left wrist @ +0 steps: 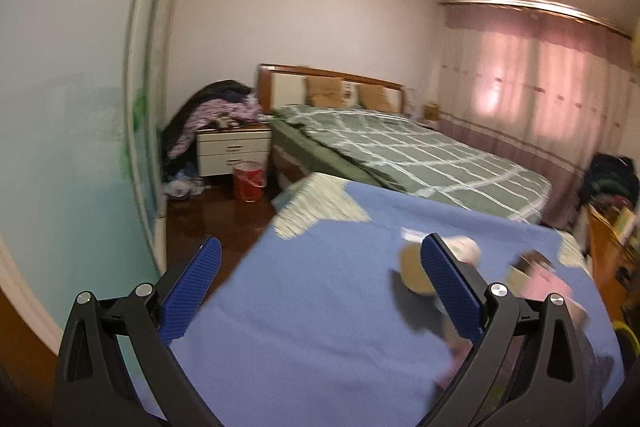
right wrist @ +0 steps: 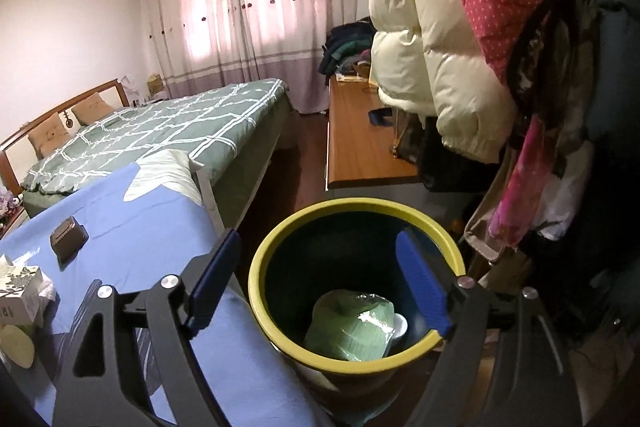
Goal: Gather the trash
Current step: 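Lower the left gripper onto the pink milk carton and close it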
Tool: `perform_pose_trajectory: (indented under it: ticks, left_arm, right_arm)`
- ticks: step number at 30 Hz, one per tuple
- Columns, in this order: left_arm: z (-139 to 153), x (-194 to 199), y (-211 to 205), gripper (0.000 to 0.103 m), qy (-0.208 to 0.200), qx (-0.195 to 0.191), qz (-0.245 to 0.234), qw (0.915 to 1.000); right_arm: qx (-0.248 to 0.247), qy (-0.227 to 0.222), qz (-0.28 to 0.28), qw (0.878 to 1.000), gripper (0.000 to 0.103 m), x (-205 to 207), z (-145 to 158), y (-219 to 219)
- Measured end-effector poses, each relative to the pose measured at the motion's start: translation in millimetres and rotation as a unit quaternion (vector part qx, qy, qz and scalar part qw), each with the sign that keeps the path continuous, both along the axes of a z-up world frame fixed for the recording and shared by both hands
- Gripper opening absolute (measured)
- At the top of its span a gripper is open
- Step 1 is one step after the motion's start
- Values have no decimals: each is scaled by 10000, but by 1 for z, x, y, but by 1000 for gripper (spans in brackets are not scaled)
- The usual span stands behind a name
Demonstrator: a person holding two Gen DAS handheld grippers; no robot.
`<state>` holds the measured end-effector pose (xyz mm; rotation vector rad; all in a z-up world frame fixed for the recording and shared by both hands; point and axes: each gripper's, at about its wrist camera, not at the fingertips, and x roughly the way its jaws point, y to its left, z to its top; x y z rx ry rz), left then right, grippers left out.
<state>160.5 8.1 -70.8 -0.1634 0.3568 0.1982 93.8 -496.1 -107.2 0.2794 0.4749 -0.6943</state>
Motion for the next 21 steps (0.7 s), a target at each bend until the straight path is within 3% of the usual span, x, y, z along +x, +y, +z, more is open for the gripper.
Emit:
perform_pose_trajectory:
  ticks: [4,8,16,21]
  left_arm:
    - [2,-27,-30,98,10,154,-789,9968]
    - [-3,-22,-65,98,264,344,-1489,9879]
    - [-23,24,-85,80,1022,-67,-1926,9759]
    - [-36,46,-92,68,1213,-42,-2082,9705]
  right_arm:
    - [-177,13,28,9998,77,1,1,8]
    - [-213,1,91,9997,79,2,2,10]
    - [-126,-55,126,9998,79,0,2,7]
    - [-90,-48,153,9998,79,1,1,7]
